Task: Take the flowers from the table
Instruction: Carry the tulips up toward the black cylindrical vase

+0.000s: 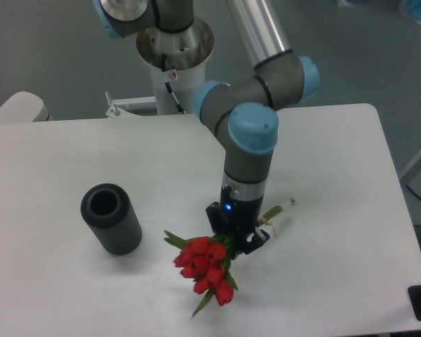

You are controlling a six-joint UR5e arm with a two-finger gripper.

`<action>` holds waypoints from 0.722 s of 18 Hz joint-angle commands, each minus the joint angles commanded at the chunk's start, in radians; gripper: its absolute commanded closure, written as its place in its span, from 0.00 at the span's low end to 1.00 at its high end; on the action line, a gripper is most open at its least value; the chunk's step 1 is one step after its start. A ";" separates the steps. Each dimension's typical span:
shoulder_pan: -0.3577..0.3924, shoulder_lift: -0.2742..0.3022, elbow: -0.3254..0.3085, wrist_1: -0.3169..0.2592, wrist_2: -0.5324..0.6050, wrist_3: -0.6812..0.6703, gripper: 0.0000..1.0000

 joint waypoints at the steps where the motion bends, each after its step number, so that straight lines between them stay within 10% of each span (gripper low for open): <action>1: 0.000 0.015 0.008 0.000 -0.028 -0.020 0.83; 13: 0.040 0.069 0.003 0.002 -0.313 -0.165 0.83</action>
